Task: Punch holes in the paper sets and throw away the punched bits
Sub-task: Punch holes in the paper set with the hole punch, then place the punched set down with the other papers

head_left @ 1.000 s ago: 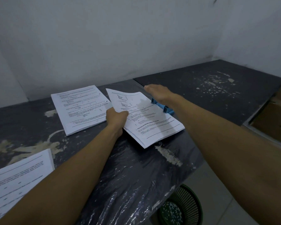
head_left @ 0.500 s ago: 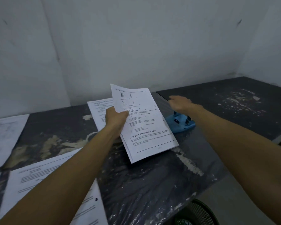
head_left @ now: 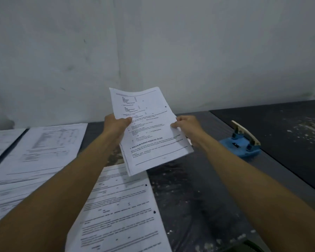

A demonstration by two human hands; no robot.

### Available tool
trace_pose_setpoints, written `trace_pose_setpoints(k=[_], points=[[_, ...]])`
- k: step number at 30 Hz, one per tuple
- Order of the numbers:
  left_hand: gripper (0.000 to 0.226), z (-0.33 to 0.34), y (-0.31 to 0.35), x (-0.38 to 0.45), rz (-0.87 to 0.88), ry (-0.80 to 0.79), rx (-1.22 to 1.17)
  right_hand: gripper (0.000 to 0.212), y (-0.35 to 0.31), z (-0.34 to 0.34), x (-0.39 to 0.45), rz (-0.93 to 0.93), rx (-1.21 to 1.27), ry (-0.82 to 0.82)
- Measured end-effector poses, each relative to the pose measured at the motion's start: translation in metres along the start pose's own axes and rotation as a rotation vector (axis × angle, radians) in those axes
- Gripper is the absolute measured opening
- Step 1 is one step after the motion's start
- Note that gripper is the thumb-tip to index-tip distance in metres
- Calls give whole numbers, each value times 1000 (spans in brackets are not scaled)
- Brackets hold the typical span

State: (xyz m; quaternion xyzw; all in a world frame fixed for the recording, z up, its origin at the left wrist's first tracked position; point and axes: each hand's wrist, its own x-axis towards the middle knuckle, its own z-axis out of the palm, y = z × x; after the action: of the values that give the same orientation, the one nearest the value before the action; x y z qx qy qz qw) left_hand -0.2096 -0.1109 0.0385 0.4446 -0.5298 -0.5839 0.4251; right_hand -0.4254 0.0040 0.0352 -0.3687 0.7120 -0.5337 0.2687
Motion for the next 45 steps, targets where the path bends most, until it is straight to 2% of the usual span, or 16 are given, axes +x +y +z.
trace_pose_setpoints(k=[5, 8, 11, 14, 16, 20, 23, 32, 37, 42, 45], points=[[26, -56, 2, 12, -64, 43, -14, 9, -6, 58, 5, -1, 82, 2], [18, -85, -2, 18, -118, 112, 115, 10, -12, 89, 11, 2, 86, 8], [29, -110, -11, 26, -73, 136, 270, 4, -12, 117, 18, 21, 55, 10], [51, -127, -22, 33, 8, 185, 354, 6, -8, 145, 22, 7, -49, 28], [56, -133, -30, 35, 63, 205, 398, 2, -4, 161, 24, -20, -134, 60], [47, -139, -48, 45, 118, 196, 591, 15, 7, 180, 29, -94, -315, 108], [40, -139, -64, 51, 170, 173, 743, 16, 19, 184, 32, -132, -449, 148], [30, -138, -77, 55, 278, 173, 1043, 28, 25, 192, 26, -293, -720, 120], [25, -146, -67, 36, 339, 203, 1017, 15, 12, 204, 5, -360, -685, 93], [16, -165, -57, 3, 356, 241, 945, 14, -1, 223, -30, -383, -668, 57], [18, -186, -52, -24, 343, 223, 952, 13, -6, 232, -57, -388, -641, 28]])
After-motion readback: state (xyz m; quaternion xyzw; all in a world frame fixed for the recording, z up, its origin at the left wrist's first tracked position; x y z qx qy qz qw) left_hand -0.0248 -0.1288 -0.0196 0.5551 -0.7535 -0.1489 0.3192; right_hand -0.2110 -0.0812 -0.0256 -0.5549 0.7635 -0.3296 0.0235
